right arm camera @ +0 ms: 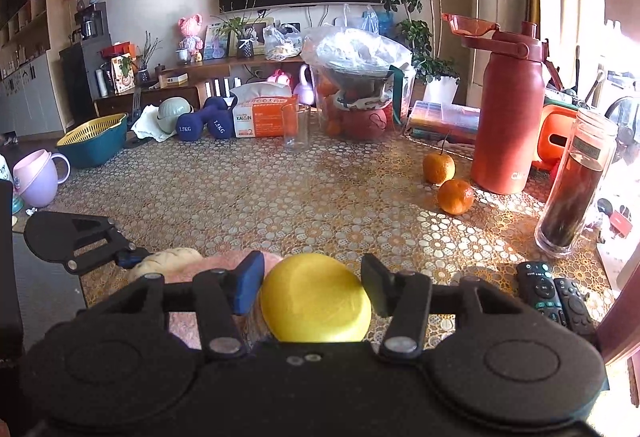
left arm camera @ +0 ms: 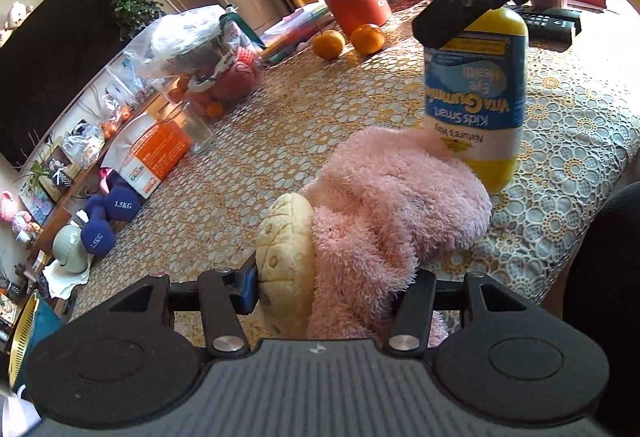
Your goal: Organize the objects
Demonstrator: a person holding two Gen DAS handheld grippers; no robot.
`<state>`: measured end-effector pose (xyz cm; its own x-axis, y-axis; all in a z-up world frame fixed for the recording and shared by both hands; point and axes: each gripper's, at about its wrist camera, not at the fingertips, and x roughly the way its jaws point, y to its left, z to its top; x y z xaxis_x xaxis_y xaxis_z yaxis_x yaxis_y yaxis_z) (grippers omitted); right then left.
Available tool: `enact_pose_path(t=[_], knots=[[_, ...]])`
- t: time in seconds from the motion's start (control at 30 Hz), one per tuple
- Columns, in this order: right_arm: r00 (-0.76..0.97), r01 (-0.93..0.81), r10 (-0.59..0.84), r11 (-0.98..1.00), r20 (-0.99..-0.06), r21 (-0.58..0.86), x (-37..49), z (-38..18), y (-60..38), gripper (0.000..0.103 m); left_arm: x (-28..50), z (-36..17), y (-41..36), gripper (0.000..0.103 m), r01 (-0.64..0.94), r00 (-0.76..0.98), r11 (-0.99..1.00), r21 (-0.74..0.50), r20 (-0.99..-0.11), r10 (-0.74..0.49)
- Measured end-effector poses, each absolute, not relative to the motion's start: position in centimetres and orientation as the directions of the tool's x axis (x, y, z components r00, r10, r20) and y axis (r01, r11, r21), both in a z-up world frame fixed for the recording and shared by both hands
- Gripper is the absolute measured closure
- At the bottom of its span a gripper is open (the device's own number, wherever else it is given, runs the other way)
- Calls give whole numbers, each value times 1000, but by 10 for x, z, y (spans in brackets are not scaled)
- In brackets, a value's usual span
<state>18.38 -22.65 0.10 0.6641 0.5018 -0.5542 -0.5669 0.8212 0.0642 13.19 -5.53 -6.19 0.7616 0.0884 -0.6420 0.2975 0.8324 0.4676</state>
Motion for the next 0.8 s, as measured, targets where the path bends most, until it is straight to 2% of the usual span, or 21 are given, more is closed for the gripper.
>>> enact_pose_path(t=[0.1,0.27,0.37,0.5,0.63,0.8], knots=[[668,-561,499,825,-552,67,184,0,-226,51,122,-50,-53,50,291,773,838,461,-630,77],[673,-546,493,834,-551,80,185,0,-225,50,104,-29,-79,49,346,804,822,452,-595,-12],[679,-539,486,839,-551,76,183,0,-224,50,105,-24,-98,49,390,795,818,422,-603,-68],[691,-511,465,856,-553,80,184,-2,-225,49,120,-18,-96,49,393,752,883,258,-642,-147],[691,-482,467,867,-552,129,188,-4,-234,49,131,-10,-72,49,365,713,930,32,-652,-257],[695,-479,464,869,-550,127,188,-4,-232,50,133,-11,-67,49,362,721,932,-20,-628,-293]])
